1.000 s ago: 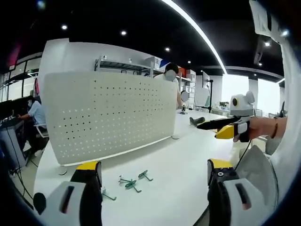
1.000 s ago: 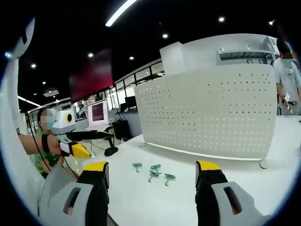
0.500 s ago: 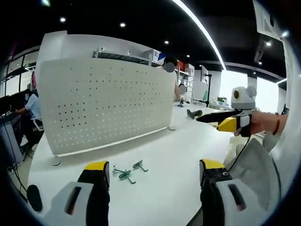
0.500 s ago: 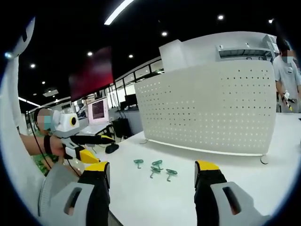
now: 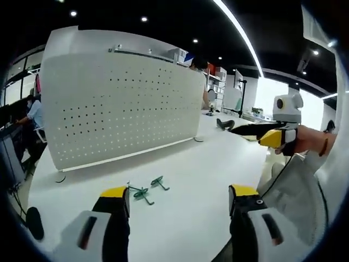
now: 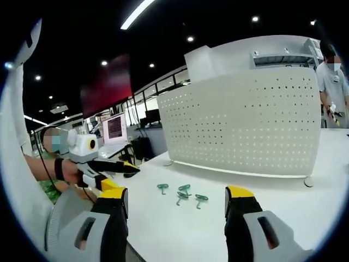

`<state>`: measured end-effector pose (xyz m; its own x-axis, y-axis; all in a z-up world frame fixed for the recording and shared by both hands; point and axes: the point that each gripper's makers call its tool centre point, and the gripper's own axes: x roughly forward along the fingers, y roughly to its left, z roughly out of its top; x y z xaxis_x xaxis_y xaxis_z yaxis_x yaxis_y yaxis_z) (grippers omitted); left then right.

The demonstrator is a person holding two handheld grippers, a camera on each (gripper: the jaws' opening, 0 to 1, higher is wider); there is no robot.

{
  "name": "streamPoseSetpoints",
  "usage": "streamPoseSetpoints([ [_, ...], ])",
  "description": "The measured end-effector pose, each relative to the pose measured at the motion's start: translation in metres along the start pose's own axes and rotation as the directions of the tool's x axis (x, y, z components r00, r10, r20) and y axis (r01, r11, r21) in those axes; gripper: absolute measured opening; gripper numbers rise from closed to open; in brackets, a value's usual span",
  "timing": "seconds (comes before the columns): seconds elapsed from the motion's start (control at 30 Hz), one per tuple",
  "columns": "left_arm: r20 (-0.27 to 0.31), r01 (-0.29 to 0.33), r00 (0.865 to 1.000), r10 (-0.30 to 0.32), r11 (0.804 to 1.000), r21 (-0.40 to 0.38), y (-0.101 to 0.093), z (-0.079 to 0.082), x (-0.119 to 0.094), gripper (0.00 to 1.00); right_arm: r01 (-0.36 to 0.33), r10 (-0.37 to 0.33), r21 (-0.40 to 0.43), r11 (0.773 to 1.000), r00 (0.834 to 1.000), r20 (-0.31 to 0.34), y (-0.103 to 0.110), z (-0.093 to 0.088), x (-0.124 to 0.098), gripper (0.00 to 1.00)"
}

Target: Insert the hook assembly into the mounting plate slot until the hook locks in place.

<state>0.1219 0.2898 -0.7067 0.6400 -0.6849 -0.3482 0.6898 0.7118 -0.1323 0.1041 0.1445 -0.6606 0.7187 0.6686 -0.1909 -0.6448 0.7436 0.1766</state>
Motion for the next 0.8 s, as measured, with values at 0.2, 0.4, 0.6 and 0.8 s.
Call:
streamPoseSetpoints([
  [0.2,-0.036,0.004,0.999,-0.005,1.000,-0.017,0.004,-0.009,0.006,0.70,0.002,-0.002,0.003,1.000,1.000,-0.008,0.000,-0.003,-0.001,0.73],
  [0.4,-0.074,0.001,0.997,-0.001,1.000,0.010,0.006,-0.017,0.011,0.64,0.003,-0.003,0.001,1.000,1.000,-0.015,0.001,-0.005,0.000,0.73],
  [0.6,-0.119,-0.013,0.993,0.014,1.000,0.012,0.010,-0.027,0.016,0.62,0.001,-0.001,0.003,1.000,1.000,-0.024,0.002,-0.008,0.000,0.72],
  [0.8,-0.171,-0.036,0.985,0.039,0.999,0.015,0.016,-0.039,0.021,0.61,0.003,-0.003,0.006,1.000,0.999,-0.032,0.001,-0.010,-0.001,0.72],
])
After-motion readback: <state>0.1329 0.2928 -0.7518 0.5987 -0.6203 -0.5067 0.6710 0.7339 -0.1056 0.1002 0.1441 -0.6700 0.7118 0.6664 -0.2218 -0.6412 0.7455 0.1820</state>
